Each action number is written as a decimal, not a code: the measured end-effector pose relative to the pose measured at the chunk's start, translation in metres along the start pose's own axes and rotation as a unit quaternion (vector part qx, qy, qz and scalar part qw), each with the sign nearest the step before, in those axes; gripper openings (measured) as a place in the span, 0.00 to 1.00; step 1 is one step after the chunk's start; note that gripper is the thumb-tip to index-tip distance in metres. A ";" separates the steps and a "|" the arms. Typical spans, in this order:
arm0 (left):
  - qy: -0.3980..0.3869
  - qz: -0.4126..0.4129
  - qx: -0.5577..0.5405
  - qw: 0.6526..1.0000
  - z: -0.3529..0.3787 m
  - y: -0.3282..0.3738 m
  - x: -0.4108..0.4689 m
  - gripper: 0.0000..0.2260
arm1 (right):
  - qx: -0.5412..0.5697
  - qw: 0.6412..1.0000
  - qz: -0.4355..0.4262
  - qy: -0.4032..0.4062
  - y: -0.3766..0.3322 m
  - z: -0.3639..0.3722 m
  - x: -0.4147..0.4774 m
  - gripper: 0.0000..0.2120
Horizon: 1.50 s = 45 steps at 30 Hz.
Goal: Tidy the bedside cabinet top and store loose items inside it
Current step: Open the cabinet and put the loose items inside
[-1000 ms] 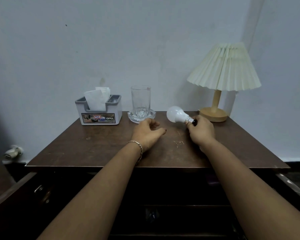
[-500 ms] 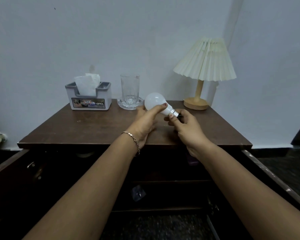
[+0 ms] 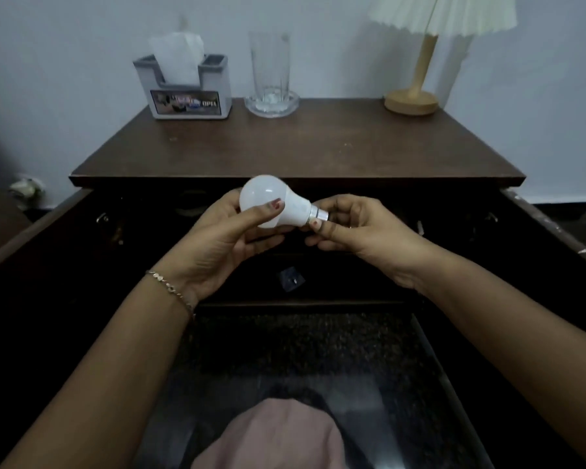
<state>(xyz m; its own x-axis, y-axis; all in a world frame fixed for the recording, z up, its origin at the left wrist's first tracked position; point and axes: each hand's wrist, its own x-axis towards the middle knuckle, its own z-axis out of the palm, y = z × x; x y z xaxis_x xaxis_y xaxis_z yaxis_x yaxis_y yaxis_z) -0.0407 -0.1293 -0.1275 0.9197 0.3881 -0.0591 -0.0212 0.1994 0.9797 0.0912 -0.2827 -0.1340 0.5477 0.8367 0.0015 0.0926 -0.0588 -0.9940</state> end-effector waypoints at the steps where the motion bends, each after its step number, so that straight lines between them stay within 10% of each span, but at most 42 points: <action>1: 0.002 -0.018 0.009 1.000 -0.007 -0.009 -0.004 0.23 | -0.001 1.000 0.018 -0.007 0.009 0.004 -0.001 0.11; 14: 0.079 -0.174 0.038 0.981 -0.040 -0.118 0.006 0.27 | 0.033 0.981 0.191 0.026 0.118 0.012 0.016 0.07; 45: 0.133 -0.038 0.149 0.979 -0.067 -0.104 0.132 0.24 | -0.125 0.971 0.051 0.198 0.136 -0.007 0.142 0.04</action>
<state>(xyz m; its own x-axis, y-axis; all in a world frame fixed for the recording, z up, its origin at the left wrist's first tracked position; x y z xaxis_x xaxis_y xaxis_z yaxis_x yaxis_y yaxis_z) 0.0567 -0.0384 -0.2500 0.7791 0.6101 -0.1438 0.1957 -0.0188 0.9805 0.1878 -0.1760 -0.2680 0.8365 0.5479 -0.0035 0.1935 -0.3013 -0.9337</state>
